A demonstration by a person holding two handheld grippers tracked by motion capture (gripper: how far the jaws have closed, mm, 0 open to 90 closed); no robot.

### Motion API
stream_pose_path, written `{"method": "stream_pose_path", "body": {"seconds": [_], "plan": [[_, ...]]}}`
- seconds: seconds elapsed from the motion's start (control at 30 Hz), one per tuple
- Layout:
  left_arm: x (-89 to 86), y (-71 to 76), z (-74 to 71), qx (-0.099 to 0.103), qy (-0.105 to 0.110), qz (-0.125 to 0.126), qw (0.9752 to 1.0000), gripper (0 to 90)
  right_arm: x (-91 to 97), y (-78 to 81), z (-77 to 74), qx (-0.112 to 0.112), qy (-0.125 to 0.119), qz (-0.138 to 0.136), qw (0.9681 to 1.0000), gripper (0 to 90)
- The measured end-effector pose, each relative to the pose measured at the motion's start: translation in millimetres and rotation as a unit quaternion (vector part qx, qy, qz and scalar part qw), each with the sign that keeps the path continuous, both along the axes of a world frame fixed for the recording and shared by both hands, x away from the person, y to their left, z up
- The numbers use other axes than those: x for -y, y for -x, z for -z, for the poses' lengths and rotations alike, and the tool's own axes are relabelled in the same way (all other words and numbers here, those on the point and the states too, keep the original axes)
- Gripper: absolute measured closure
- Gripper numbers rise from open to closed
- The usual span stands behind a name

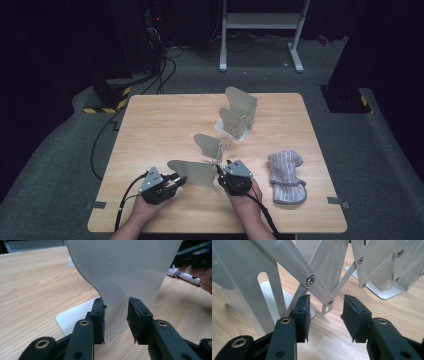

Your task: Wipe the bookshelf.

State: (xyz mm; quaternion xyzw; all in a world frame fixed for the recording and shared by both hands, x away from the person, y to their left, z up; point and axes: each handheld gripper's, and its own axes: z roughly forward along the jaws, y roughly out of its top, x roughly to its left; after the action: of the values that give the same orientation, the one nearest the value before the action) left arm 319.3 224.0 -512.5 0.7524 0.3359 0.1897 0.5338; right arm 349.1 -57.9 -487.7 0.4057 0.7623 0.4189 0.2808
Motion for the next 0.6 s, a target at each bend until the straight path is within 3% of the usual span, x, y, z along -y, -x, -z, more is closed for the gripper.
{"method": "stream_pose_path", "body": {"seconds": [0.2,0.6], "plan": [[-11.0,10.0,0.7,0.002,0.001,-0.013,0.9999,69.8,-13.9,-9.8,4.8,-0.012,0.006,-0.016,0.9998,59.8],[-33.9,27.4,1.2,0.002,-0.001,-0.046,0.9989,71.5,-42.1,-17.2,5.1,-0.008,0.011,-0.053,0.9985,60.2]]}}
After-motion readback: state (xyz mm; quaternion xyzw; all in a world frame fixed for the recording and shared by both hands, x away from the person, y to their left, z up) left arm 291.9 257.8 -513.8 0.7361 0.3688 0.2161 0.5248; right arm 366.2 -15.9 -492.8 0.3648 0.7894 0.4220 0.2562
